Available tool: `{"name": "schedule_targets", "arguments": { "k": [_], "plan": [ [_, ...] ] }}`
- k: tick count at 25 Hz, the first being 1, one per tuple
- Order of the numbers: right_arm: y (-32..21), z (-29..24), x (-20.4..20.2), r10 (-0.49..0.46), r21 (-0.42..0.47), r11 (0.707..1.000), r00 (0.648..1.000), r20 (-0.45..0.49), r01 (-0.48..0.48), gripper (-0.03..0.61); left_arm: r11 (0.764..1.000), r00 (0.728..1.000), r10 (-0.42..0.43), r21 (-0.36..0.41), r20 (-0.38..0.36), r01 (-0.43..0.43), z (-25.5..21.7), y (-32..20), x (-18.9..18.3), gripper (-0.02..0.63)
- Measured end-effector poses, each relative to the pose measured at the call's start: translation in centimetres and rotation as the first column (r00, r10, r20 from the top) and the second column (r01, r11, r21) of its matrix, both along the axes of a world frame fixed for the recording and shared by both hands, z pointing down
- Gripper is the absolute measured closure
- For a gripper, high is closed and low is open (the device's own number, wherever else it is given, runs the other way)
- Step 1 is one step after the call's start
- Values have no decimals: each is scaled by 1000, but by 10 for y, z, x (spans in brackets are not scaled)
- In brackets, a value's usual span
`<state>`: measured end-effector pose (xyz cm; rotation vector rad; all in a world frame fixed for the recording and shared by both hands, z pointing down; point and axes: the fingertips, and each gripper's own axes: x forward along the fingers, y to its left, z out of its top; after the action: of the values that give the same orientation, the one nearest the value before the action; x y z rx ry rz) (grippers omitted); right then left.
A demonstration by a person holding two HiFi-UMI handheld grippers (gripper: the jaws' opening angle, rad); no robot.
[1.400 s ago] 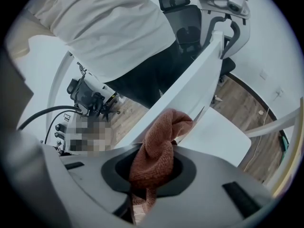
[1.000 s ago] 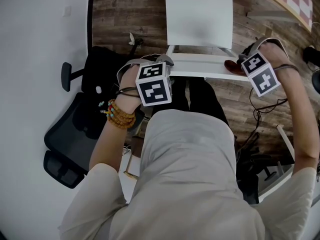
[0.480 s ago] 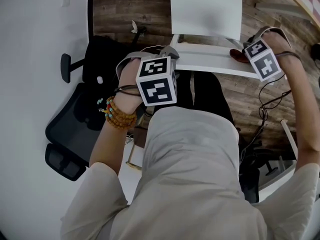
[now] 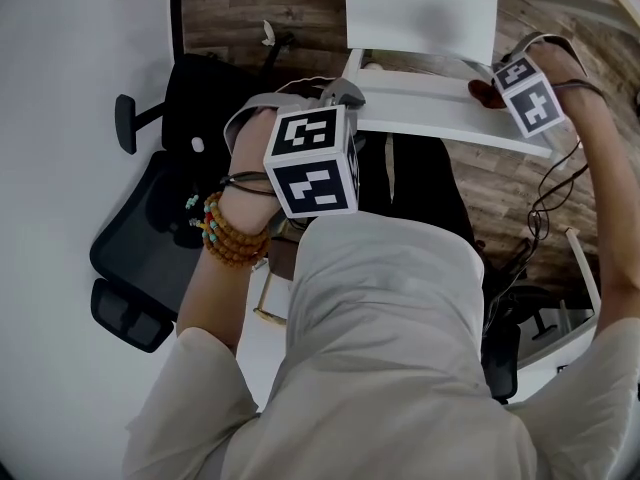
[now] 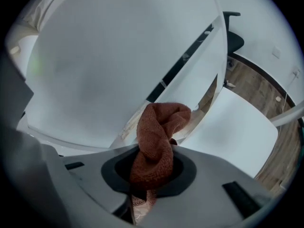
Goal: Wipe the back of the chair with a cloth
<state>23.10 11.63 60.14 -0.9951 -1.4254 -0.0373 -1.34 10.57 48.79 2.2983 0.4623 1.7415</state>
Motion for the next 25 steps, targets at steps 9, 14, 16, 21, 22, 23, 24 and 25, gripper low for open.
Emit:
{"name": "schedule_targets", "arguments": {
  "k": [9,14,16,21,22,23,24,25],
  "plan": [
    [-2,36,0,53,-8,999,998,-33,-53,502,1000,1000,-26,11,-18,26,2,-3,0,383],
    [-13,47,-3,130,67,990,991,-32,-128,500,997,1000,-26,68,-6,27,10,-5,0,383],
    [-30,44,-8,226,160,962,974,3,-223,501,995,998,-55,80,-12,55,10,-7,-2,384],
    [-79,-1,-22,541,314,759,821,185,-570,500,985,989,-146,86,-30,148,0,-10,-20,382],
    [-88,-16,-25,597,319,699,768,232,-640,502,983,988,-154,96,-29,156,-4,-11,-25,382],
    [-95,-32,-28,647,314,635,708,281,-705,500,981,987,-159,110,-30,162,-10,-12,-30,382],
    [-100,-49,-32,689,302,571,645,329,-764,500,978,986,-165,125,-38,169,-17,-12,-34,382],
    [-103,-67,-37,722,284,507,581,376,-814,502,974,983,-175,139,-52,181,-26,-12,-37,380]
  ]
}}
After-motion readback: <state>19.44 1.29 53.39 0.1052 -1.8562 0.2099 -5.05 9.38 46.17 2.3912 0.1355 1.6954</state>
